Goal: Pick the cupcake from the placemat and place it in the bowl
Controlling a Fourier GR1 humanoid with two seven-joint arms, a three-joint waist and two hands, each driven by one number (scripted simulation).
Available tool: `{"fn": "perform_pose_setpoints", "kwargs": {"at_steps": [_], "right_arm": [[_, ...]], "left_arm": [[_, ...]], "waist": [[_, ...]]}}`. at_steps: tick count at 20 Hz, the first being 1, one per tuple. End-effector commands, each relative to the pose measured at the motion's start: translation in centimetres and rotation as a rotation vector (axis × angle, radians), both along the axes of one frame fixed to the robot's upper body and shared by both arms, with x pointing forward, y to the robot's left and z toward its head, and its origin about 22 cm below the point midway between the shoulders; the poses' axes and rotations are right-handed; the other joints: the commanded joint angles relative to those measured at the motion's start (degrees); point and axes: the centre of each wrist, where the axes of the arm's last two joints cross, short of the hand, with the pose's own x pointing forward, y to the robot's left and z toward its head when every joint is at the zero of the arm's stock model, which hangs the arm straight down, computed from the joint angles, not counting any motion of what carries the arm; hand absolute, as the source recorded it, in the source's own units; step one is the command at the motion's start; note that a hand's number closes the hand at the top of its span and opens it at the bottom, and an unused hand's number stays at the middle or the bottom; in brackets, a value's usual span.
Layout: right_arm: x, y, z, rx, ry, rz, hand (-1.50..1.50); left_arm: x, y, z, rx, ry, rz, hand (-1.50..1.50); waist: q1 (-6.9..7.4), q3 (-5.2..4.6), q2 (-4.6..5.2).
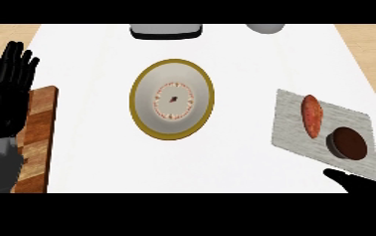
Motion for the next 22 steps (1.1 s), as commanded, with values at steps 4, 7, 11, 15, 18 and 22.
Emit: {"fn": "perform_pose_setpoints", "kwargs": {"at_steps": [4,7,11,15,18,22], "right_arm": [[-3.4,-1.5,5.1,-0.228,0.363,-0.094,-1.50],[-2.7,-2.3,8.1,-0.303,0.486,-0.085,-1.50],[-2.5,-1.4,8.8,-0.374,0.651,-0.054,-1.50],[-2.7,-1.5,9.3,-0.361,0.725,-0.048,-1.50],[-1.7,-2.3,9.6,-0.351,0.729,-0.062,-1.50],[-2.1,-2.5,7.3,-0.358,0.760,-0.059,-1.50]], "left_arm": [[-0.3,1.3,0.9,0.007,-0.001,0.008,0.00],[0.4,-0.2,0.3,0.002,-0.001,-0.014,0.00],[0.5,-1.0,0.1,-0.007,-0.011,-0.035,0.00],[0.1,1.2,0.5,-0.005,-0.007,-0.031,0.00],[-0.6,-1.1,-1.0,0.007,-0.008,-0.018,0.00],[0.6,-1.0,-1.1,-0.011,-0.017,-0.024,0.00]], "waist": [[-0.25,-0.12,-0.04],[0.18,-0.06,0.25],[1.22,0.02,0.31],[1.23,0.11,0.18],[1.36,0.14,0.19],[1.10,0.15,0.19]]}}
